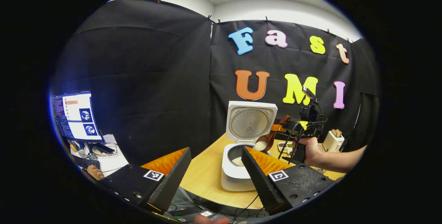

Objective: Close the left gripper, press the button to open the rice cooker; take a wooden spoon from the chopstick holder with the right hand, scoop a spoonful of rice and pour it into the rice cooker, then put the wooden spoon back into the chopstick holder.

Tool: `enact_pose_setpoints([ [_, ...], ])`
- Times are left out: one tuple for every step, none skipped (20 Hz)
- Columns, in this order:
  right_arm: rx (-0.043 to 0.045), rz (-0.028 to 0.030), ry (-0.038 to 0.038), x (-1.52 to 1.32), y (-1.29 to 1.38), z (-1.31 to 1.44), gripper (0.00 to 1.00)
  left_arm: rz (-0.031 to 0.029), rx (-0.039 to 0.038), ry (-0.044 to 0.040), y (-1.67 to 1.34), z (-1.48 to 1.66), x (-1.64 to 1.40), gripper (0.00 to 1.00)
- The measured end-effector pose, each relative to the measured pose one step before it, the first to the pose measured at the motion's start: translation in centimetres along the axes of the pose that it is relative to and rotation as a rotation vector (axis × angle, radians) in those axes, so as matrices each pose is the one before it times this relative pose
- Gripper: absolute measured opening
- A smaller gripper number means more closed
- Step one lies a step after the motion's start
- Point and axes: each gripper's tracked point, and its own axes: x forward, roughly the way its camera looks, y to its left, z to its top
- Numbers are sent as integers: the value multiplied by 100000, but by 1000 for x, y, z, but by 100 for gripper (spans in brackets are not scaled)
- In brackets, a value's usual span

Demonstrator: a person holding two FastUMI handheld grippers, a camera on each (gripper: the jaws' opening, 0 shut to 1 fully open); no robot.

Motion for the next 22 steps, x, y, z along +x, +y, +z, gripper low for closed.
enact_pose_setpoints([
  [-4311,-253,-556,21,497,89,11,-345,-6,61,-31,74,89,95],
  [-3606,-187,-564,31,340,212,11,-350,-80,178,-87,11,18,95],
  [-4515,-208,-723,2,284,173,11,-402,-81,79,-69,-33,61,95],
  [-3806,46,-845,-31,367,249,11,-189,-85,130,96,-17,86,95],
  [-3528,229,-698,33,425,138,11,-313,-32,-37,210,92,69,95],
  [-3547,169,-552,47,279,204,11,-314,73,-160,31,78,86,95],
  [-2975,-106,-602,-43,251,117,11,-261,40,44,73,-38,-50,95],
  [-3741,-1,-839,20,290,286,11,-400,-56,236,20,5,12,95],
  [-2501,-127,-865,-37,302,259,11,-145,170,303,30,-113,78,95],
  [-2780,-316,-750,-16,218,218,12,-30,137,253,104,-87,11,95],
  [-3289,-213,-1019,-95,362,402,12,-122,-81,-55,150,162,-86,94],
  [-3723,85,-1147,-42,414,398,12,-44,-191,-112,101,121,-28,95],
  [-3563,486,-1017,-12,380,258,12,57,-292,-69,126,34,-95,95],
  [-3427,738,-1051,-47,459,293,12,-11,-380,-83,120,72,-21,95],
  [-2881,870,-735,-30,491,122,12,124,-299,3,233,21,76,95],
  [-1990,747,-423,19,322,106,12,171,-228,-52,80,80,65,95],
  [-1445,397,-382,11,341,-22,12,187,-156,-200,165,89,-31,95],
  [-1099,15,-310,-37,226,158,11,167,-238,-69,164,94,-97,95],
  [-744,-205,-350,-64,112,160,11,195,-178,-92,117,50,-108,95],
  [-204,108,-429,-88,88,182,12,279,-65,-229,146,99,-109,95],
  [489,289,-266,-22,206,183,12,73,-126,-183,67,29,-64,95],
  [964,107,-254,-110,69,162,11,-17,-156,-197,7,72,-19,95],
])
